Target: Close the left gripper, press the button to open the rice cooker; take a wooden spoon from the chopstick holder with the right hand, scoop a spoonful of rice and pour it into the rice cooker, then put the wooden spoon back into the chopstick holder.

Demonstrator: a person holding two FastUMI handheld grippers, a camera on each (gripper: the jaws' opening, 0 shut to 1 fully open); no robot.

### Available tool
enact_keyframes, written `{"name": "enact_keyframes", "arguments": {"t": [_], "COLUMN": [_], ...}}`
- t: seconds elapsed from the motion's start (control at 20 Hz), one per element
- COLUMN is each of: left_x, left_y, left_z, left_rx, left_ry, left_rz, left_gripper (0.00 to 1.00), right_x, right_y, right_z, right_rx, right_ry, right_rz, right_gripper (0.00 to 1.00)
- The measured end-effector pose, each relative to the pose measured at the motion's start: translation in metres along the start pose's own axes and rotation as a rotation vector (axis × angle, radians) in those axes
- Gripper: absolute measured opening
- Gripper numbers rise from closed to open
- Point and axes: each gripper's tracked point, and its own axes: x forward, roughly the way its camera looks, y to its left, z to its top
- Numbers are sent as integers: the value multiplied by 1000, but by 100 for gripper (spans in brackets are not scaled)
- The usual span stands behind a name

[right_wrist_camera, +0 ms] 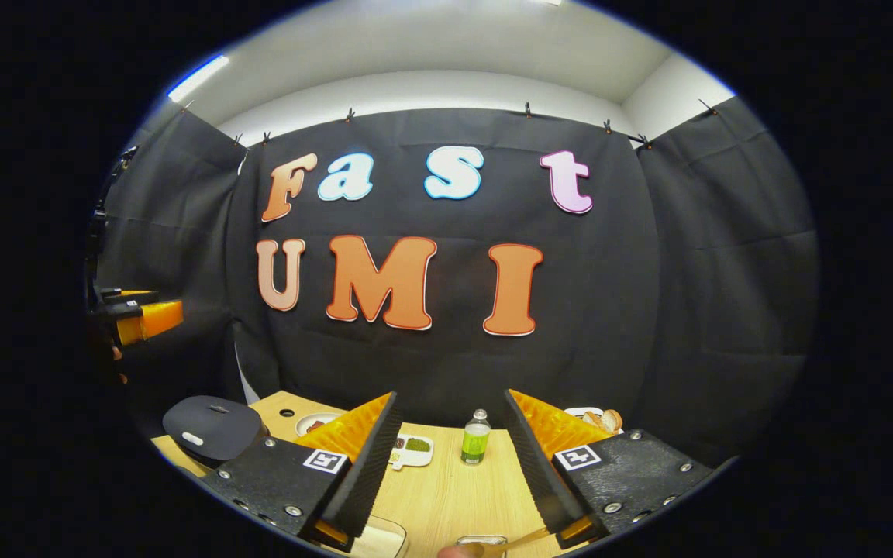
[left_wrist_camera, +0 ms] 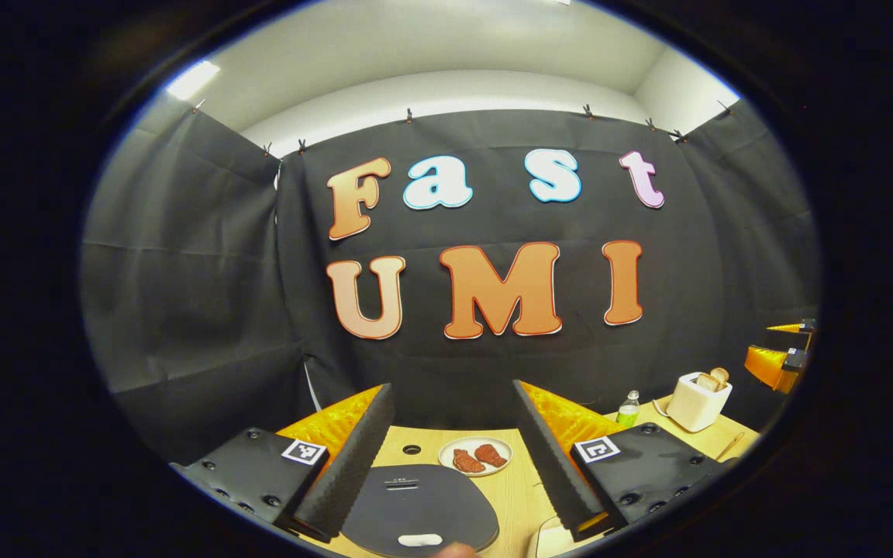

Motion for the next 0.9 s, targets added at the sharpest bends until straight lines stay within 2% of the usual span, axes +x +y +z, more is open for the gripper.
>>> {"name": "enact_keyframes", "arguments": {"t": [0.15, 0.2, 0.25, 0.3, 0.4, 0.55, 0.6, 0.65, 0.85, 0.9], "left_x": [-10, -12, -14, -15, -19, -19, -20, -20, -18, -17], "left_y": [-10, -11, -15, -19, -28, -38, -41, -42, -45, -46], "left_z": [-8, -5, -6, -8, -15, -14, -12, -8, -5, -5], "left_rx": [18, 25, 25, 20, 21, 8, 5, 10, 37, 35], "left_ry": [-6, -23, -37, -36, -29, -24, -28, -36, -48, -47], "left_rz": [-19, -14, -11, -5, -13, -38, -46, -49, -57, -61], "left_gripper": [100, 100, 100, 100, 100, 100, 100, 100, 100, 100], "right_x": [-3, -3, -5, -6, -7, -9, -9, -9, -8, -8], "right_y": [8, 10, 13, 17, 22, 22, 23, 22, 18, 15], "right_z": [3, 1, 0, -1, 2, 9, 9, 10, 7, 5], "right_rx": [-2, -7, -9, -8, -2, 10, 11, 10, 12, 11], "right_ry": [-30, -30, -26, -17, -23, -51, -54, -54, -49, -44], "right_rz": [16, 23, 30, 35, 46, 49, 49, 46, 38, 31], "right_gripper": [87, 83, 87, 79, 83, 84, 87, 84, 84, 81]}}
